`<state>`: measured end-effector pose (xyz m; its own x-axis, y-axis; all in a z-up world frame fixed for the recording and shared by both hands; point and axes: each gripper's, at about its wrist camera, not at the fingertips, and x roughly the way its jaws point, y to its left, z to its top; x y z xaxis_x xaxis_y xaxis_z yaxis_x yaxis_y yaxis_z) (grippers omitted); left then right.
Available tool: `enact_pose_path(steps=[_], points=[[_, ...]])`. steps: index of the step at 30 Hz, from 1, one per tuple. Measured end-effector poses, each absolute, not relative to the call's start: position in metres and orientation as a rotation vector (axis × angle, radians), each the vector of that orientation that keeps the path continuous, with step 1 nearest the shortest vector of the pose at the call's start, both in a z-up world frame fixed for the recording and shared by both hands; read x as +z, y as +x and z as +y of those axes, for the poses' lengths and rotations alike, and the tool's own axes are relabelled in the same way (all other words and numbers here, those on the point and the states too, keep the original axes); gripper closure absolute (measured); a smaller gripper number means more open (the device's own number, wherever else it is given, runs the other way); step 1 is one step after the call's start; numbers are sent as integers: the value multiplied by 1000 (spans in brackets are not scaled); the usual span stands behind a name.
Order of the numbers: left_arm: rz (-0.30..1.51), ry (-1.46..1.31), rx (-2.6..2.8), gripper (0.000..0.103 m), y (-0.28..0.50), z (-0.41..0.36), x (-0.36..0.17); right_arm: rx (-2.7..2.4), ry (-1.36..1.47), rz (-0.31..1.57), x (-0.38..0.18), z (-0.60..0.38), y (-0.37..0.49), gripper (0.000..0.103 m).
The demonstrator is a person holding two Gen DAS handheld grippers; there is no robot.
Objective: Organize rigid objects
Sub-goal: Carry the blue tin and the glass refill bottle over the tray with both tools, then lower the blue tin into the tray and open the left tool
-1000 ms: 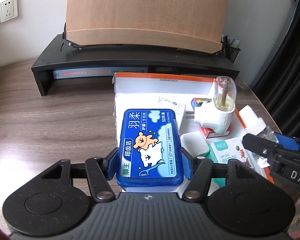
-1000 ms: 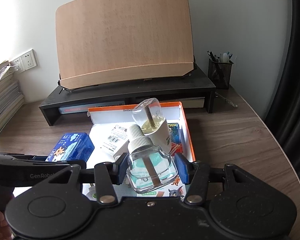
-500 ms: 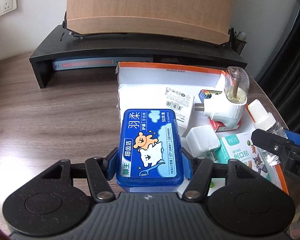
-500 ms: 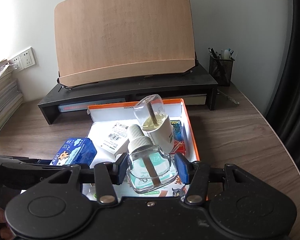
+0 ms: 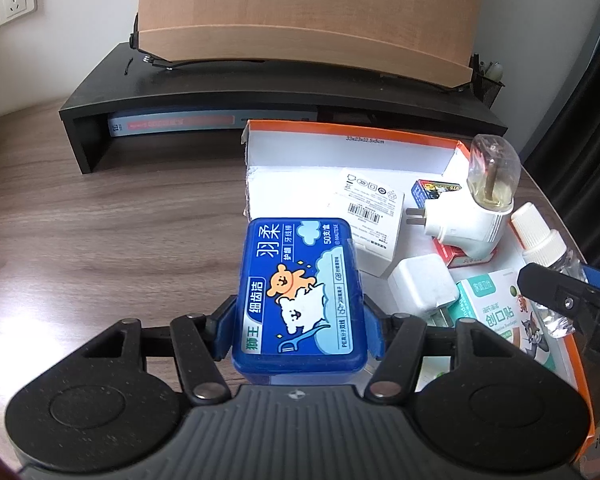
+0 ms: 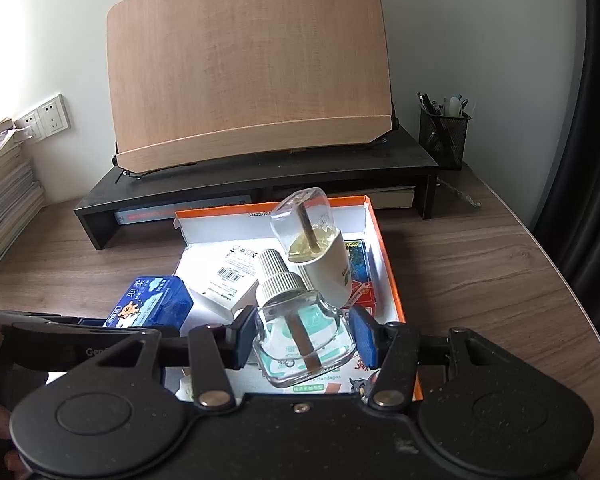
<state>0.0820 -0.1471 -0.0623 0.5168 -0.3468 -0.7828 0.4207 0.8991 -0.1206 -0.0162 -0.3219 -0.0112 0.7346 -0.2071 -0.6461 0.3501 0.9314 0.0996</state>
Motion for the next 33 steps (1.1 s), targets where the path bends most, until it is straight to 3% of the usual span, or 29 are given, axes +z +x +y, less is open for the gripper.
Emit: enact_pose_path(steps=[21, 26, 33], points=[[930, 131, -543, 40, 91, -164, -77, -309, 222, 705, -18, -315, -9, 42], [919, 134, -553, 20, 90, -166, -75, -304, 214, 735, -22, -315, -3, 41], [909, 123, -526, 9, 80, -160, -59, -291, 211, 710, -17, -315, -11, 41]])
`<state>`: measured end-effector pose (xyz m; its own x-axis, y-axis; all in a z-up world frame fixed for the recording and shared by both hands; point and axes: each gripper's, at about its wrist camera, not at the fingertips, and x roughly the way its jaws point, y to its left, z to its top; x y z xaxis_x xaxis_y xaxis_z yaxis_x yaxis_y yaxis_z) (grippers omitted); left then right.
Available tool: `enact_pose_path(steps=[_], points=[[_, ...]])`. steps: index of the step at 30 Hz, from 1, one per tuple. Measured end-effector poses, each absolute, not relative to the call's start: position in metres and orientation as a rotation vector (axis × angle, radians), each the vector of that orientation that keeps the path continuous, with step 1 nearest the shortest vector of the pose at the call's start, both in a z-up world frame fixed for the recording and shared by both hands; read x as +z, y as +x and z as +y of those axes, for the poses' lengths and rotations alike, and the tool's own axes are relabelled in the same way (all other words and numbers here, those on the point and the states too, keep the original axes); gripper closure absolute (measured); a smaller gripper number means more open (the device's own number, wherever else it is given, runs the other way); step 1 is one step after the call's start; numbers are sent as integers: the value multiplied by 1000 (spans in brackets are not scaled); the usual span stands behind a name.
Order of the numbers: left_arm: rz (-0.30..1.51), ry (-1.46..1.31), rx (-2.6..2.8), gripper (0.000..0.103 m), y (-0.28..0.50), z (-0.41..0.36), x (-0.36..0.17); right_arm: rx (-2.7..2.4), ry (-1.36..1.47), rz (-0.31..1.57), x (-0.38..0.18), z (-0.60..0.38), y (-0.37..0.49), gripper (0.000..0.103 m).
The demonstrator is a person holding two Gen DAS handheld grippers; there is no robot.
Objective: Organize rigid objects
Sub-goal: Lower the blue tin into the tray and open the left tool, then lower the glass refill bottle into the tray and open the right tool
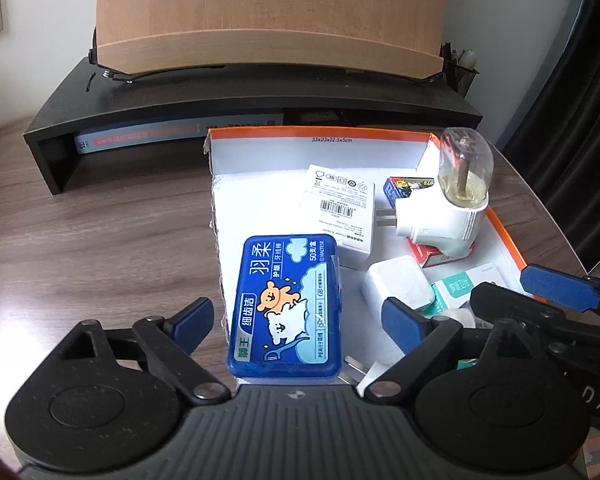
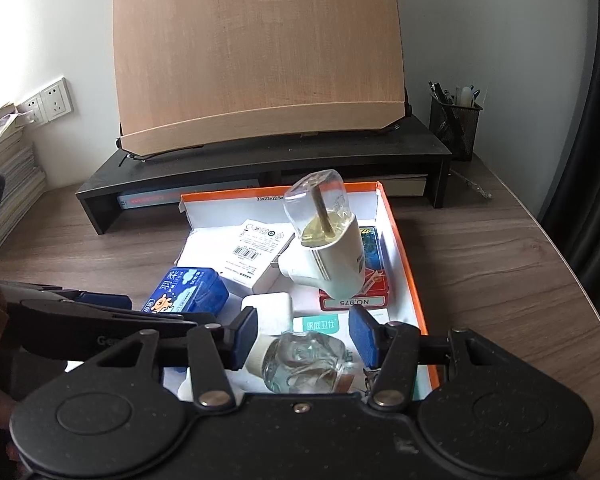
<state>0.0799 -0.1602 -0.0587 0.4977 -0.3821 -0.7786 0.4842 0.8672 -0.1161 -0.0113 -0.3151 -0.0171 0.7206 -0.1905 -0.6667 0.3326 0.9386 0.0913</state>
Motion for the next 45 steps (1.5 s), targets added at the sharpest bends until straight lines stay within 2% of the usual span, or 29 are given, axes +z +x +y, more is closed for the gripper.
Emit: enact_pose_path(steps=[8, 16, 33, 45], points=[[862, 120, -446, 0, 58, -159, -25, -270, 200, 653, 3, -321, -31, 34], [835, 95, -326, 0, 24, -162, -3, -227, 195, 617, 16, -334, -56, 31], [841, 106, -265, 0, -34, -161, -2, -211, 207, 661, 14, -328, -108, 21], [839, 115, -281, 0, -62, -147, 3, -249, 221, 685, 20, -305, -137, 20]])
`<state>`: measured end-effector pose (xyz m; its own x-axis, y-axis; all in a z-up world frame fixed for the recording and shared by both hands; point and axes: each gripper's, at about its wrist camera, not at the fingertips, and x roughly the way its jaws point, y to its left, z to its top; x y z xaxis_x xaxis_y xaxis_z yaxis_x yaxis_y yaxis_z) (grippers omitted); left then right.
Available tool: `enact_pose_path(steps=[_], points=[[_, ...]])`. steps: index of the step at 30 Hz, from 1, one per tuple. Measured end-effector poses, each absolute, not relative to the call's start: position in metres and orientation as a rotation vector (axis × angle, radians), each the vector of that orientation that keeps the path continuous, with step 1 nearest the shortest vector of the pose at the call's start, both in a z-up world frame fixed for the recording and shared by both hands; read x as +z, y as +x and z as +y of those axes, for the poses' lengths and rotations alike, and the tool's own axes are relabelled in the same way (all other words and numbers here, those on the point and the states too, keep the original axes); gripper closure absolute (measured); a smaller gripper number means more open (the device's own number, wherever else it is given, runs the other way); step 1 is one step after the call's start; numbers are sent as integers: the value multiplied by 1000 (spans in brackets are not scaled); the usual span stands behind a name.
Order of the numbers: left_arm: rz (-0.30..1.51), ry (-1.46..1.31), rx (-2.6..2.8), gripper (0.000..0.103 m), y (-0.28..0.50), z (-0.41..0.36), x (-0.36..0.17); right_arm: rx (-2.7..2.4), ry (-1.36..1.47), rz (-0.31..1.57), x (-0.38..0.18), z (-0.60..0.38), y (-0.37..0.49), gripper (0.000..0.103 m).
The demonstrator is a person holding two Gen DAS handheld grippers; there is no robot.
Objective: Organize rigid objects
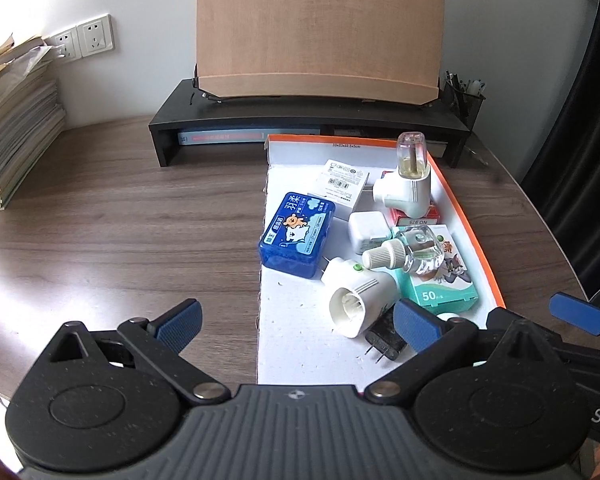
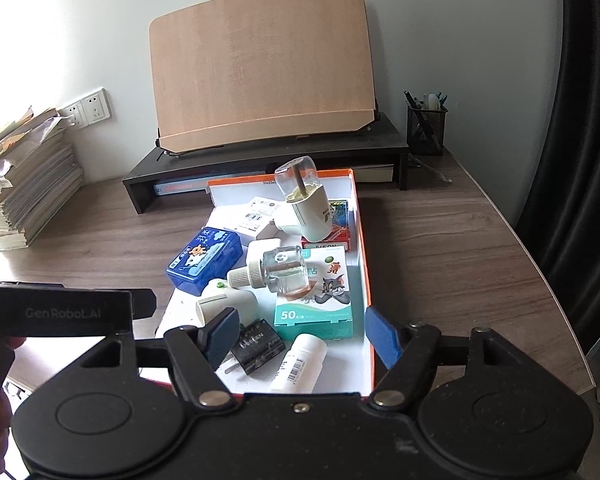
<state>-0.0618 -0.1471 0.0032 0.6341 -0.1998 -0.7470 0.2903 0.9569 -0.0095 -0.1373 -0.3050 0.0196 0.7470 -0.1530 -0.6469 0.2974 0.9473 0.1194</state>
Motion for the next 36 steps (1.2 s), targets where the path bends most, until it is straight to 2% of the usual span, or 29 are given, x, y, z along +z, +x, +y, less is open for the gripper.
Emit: enact_pose_path(steps=[36], points=[[808, 133, -304, 0, -88, -142, 9, -282, 212, 667, 28, -291, -169, 20]])
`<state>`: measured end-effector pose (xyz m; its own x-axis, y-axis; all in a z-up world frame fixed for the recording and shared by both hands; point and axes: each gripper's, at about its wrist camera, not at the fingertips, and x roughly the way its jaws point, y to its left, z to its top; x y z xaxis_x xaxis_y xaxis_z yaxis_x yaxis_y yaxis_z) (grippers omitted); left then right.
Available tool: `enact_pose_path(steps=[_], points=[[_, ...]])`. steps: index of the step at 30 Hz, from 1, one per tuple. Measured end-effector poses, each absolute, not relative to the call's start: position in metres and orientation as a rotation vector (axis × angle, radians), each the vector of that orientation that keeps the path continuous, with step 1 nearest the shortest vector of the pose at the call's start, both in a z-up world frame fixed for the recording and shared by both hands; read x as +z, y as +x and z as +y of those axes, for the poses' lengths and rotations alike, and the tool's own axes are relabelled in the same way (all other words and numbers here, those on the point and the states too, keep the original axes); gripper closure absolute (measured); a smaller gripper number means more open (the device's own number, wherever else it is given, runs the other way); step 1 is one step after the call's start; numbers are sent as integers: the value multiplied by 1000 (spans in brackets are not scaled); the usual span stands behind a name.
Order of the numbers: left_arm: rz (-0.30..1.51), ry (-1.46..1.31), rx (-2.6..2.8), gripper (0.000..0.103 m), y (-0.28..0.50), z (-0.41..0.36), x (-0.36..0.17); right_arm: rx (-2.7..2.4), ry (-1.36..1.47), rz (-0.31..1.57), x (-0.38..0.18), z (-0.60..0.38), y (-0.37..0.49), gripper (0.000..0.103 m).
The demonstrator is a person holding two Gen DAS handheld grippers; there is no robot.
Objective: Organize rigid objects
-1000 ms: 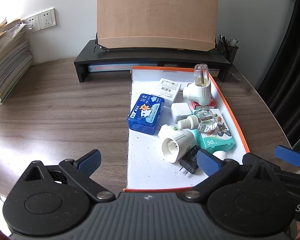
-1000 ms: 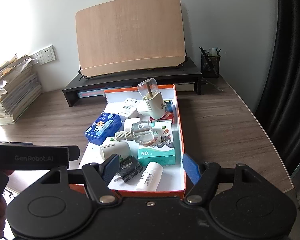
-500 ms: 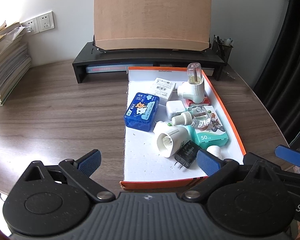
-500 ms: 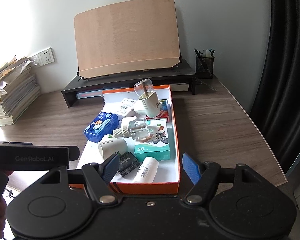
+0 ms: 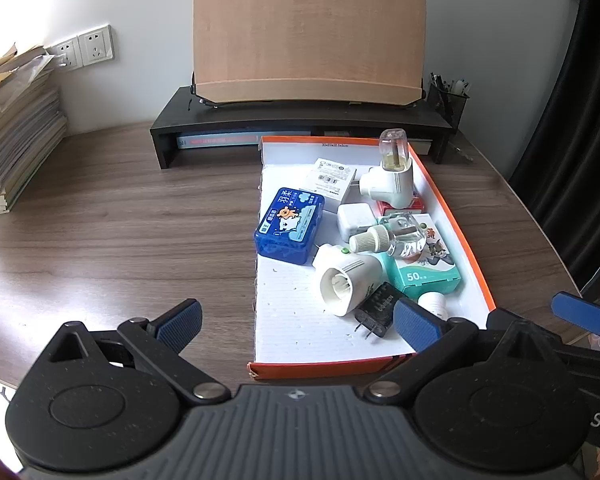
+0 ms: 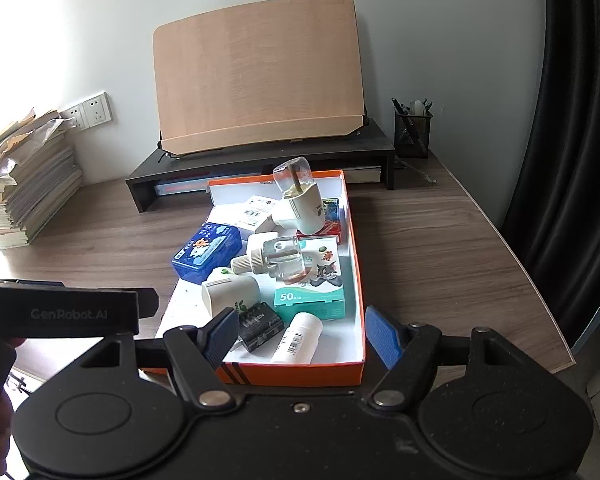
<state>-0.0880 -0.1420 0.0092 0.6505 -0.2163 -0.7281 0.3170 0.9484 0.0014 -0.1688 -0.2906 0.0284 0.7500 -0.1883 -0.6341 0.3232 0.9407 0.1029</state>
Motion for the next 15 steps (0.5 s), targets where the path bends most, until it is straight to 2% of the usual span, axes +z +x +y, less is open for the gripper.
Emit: enact_pose_path(steps=[15], points=[[816, 148, -309, 0, -87, -143, 6, -293, 207, 683, 26, -291, -165, 20]])
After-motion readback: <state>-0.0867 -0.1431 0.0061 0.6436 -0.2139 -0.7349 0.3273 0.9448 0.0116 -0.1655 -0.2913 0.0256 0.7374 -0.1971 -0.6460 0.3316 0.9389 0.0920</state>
